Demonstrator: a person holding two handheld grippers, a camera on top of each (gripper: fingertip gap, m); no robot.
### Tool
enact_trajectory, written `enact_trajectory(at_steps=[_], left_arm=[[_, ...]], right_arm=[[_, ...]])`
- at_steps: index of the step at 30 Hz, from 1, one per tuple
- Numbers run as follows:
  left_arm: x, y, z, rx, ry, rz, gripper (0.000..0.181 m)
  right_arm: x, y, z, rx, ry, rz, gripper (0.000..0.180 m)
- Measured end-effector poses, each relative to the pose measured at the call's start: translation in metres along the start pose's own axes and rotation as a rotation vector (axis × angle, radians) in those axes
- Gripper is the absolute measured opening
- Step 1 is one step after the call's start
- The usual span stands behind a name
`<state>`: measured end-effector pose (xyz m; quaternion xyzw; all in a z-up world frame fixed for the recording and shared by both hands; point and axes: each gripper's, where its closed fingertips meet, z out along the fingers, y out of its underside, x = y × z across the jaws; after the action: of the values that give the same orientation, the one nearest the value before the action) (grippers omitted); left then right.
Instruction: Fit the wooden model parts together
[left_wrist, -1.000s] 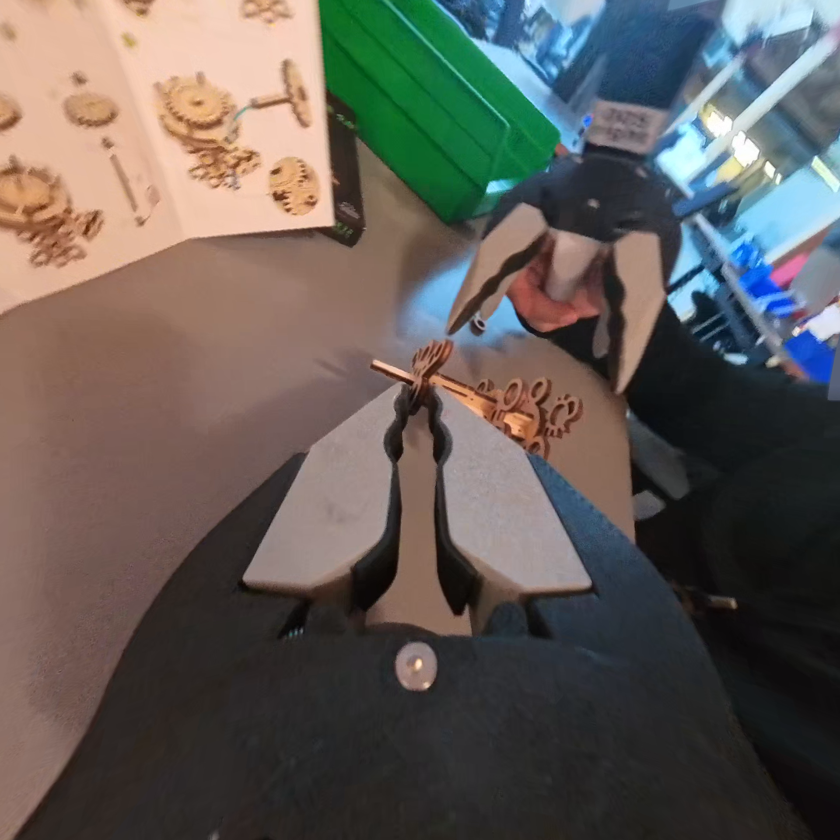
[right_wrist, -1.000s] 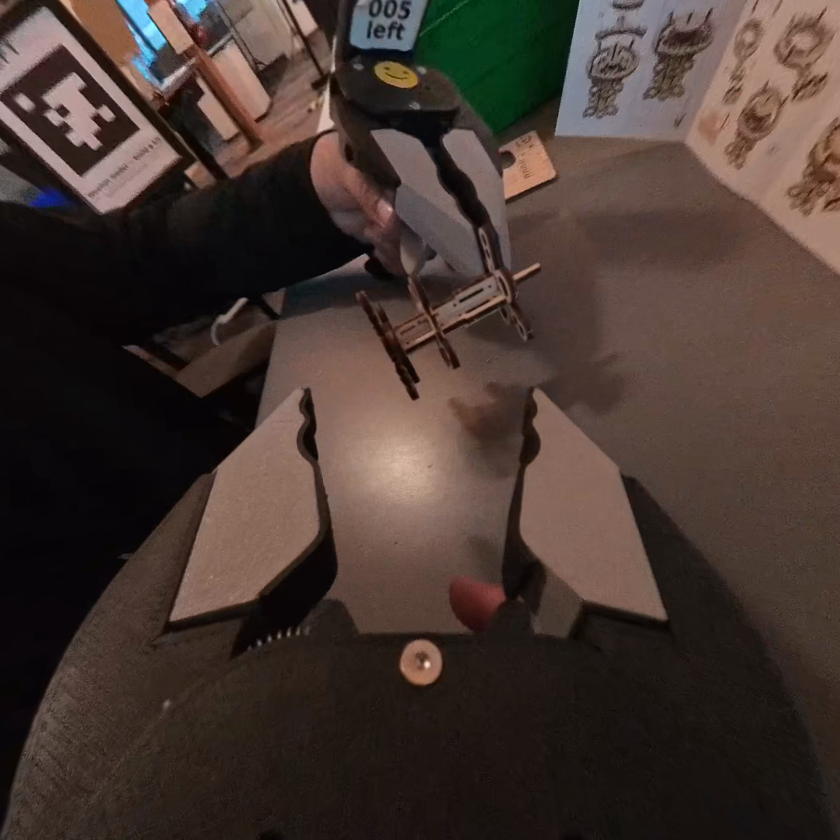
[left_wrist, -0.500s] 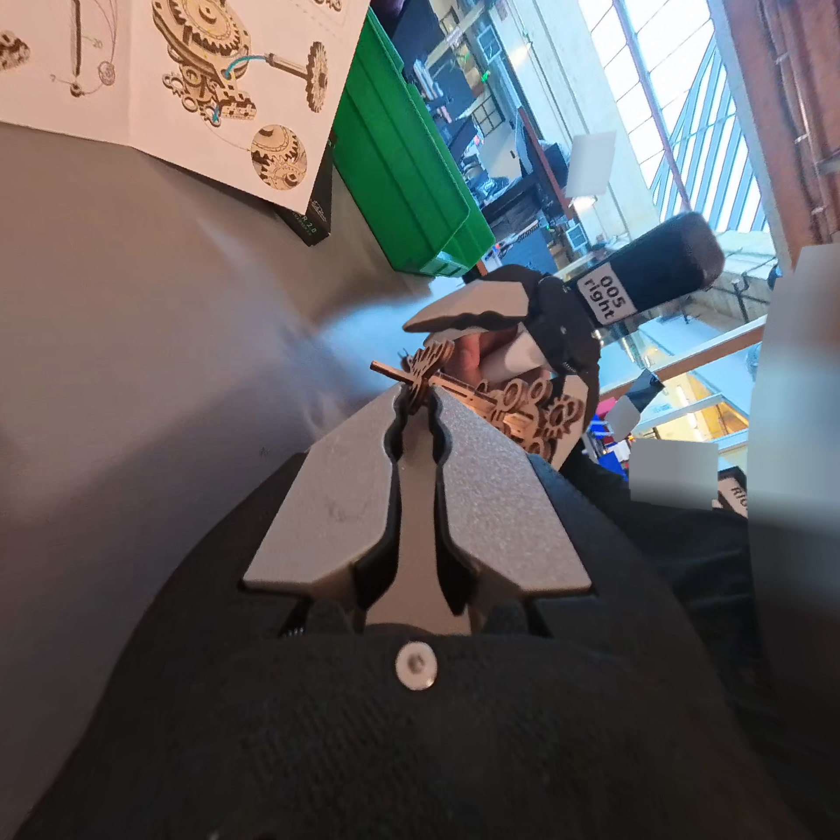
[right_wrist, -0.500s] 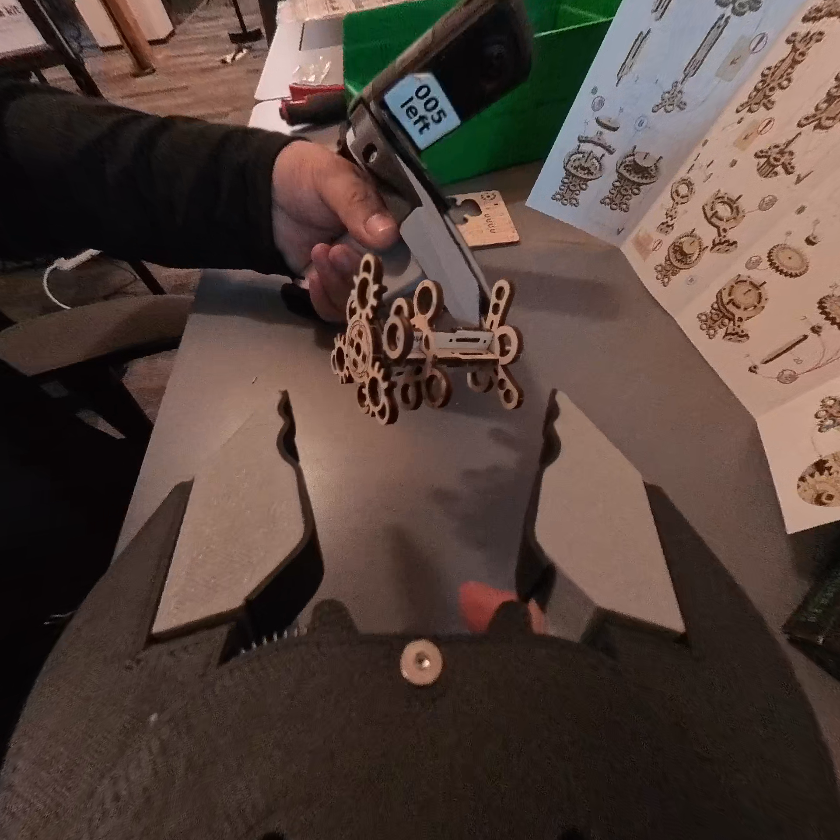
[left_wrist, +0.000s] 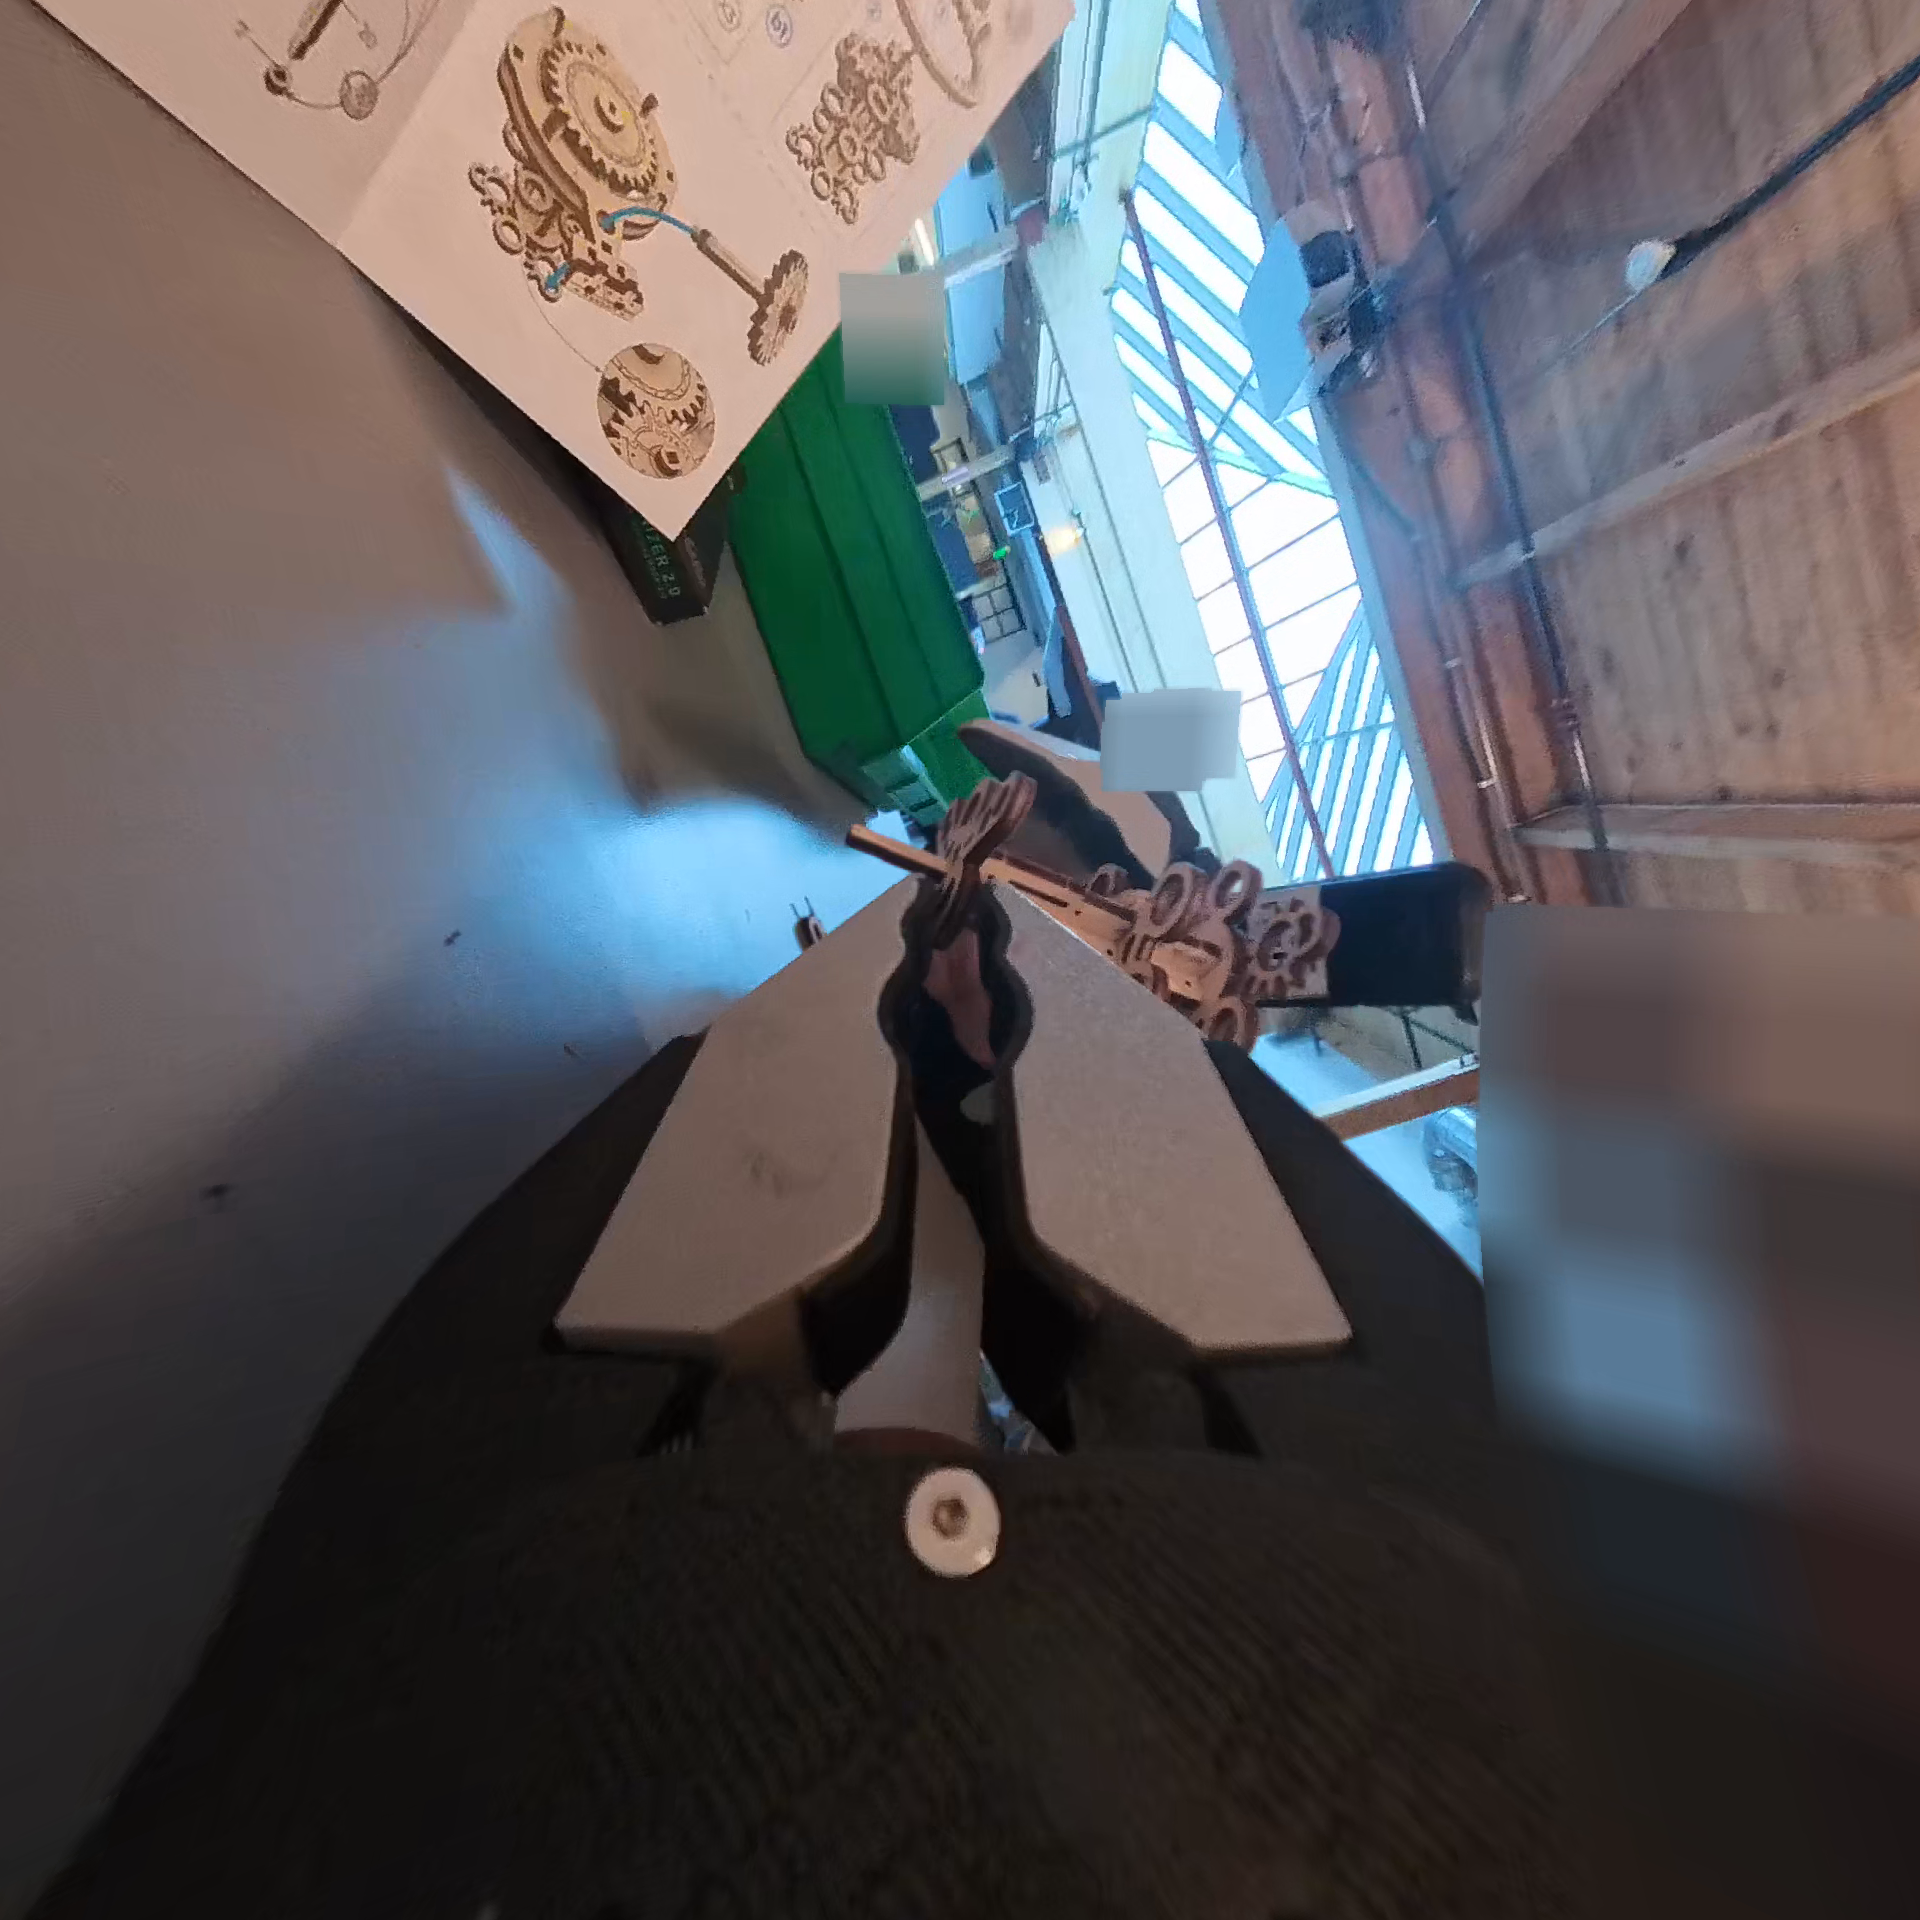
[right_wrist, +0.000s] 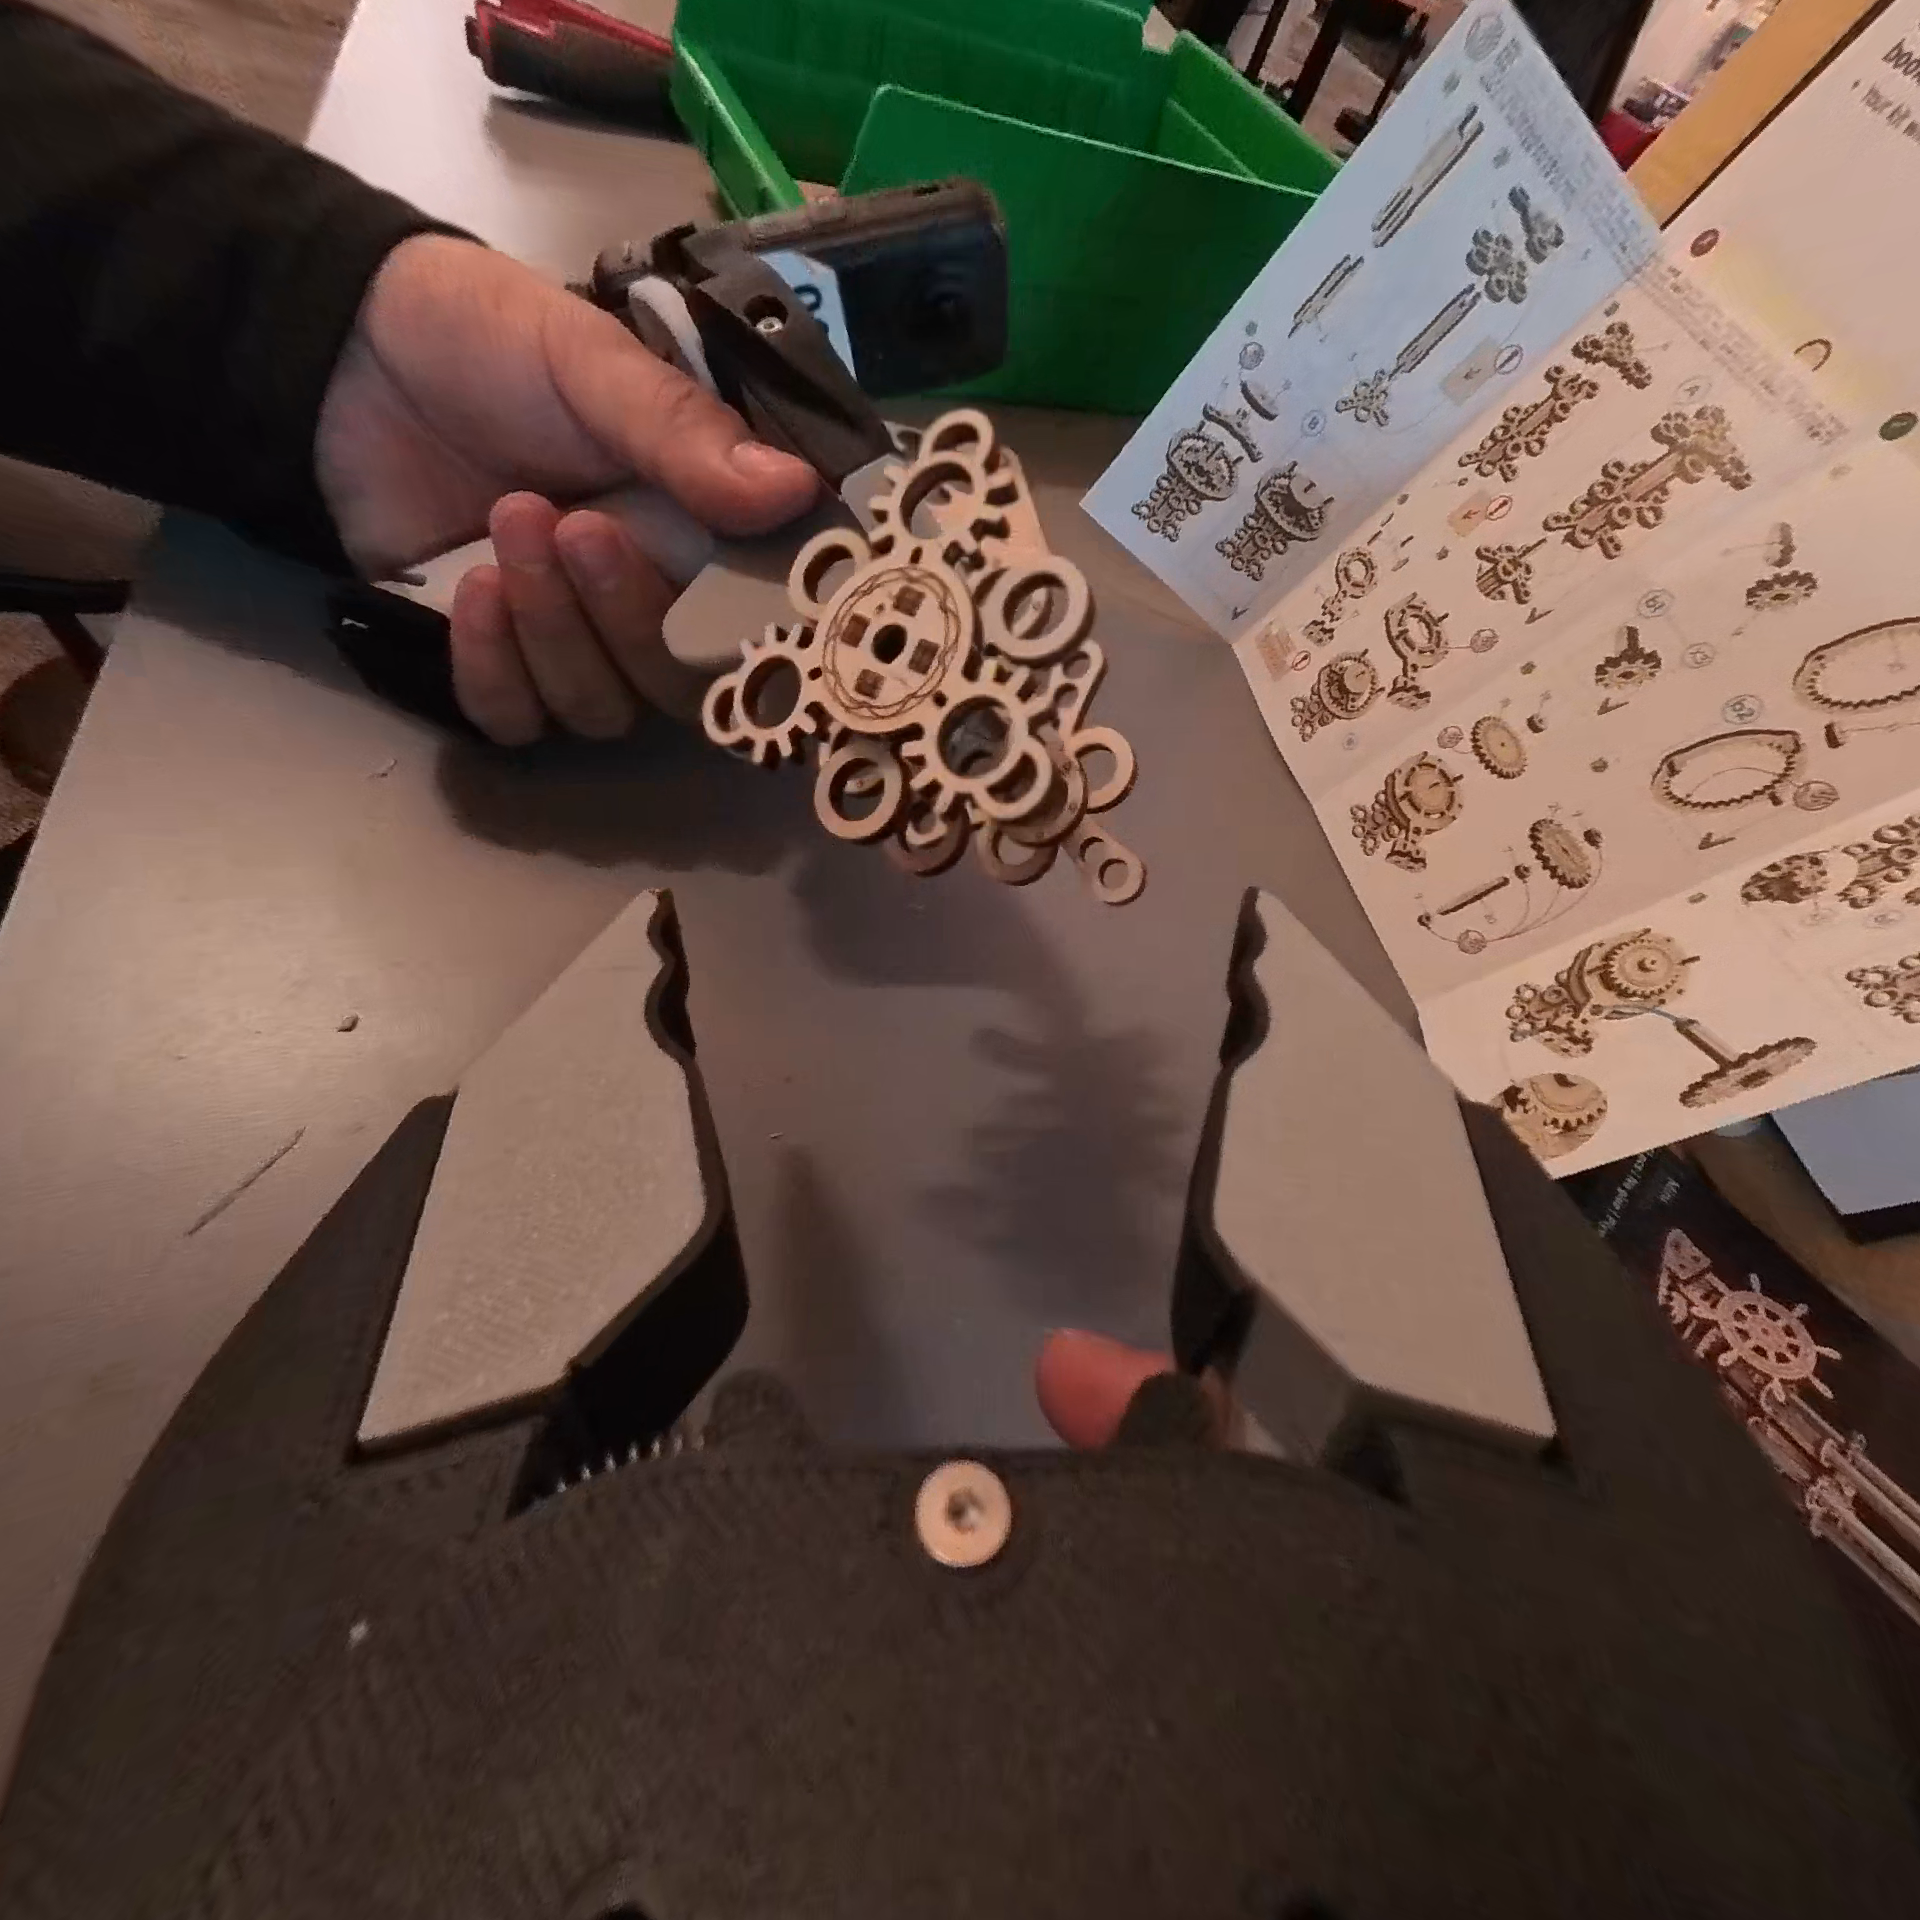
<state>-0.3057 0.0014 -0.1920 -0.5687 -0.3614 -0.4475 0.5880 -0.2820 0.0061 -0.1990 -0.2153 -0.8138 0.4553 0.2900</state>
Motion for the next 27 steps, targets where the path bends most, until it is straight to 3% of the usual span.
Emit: enact_trajectory(at_steps=[9,12,14,18,21,23,27], left_arm=[[0.004,0.01,0.006,0.021,0.011,-0.039,0.004],[0.002,0.009,0.007,0.041,0.001,-0.048,0.004],[0.003,0.01,0.008,0.051,0.005,-0.059,0.004],[0.007,0.015,0.013,0.082,0.026,-0.094,0.004],[0.011,0.019,0.014,0.086,0.062,-0.104,0.008],[0.013,0.021,0.014,0.06,0.078,-0.095,0.024],[0.013,0.025,0.011,0.012,0.041,0.001,0.029]], right_arm=[[0.002,-0.012,0.0,0.063,0.052,-0.052,0.091],[-0.004,-0.018,-0.002,0.102,0.041,-0.073,0.075],[-0.003,-0.021,-0.003,0.12,0.056,-0.087,0.05],[-0.006,-0.031,-0.008,0.178,0.041,-0.073,0.046],[0.001,-0.034,-0.012,0.191,0.021,0.023,0.045],[0.014,-0.028,-0.013,0.177,0.021,0.123,0.045],[0.04,-0.007,-0.014,0.133,-0.036,0.371,0.045]])
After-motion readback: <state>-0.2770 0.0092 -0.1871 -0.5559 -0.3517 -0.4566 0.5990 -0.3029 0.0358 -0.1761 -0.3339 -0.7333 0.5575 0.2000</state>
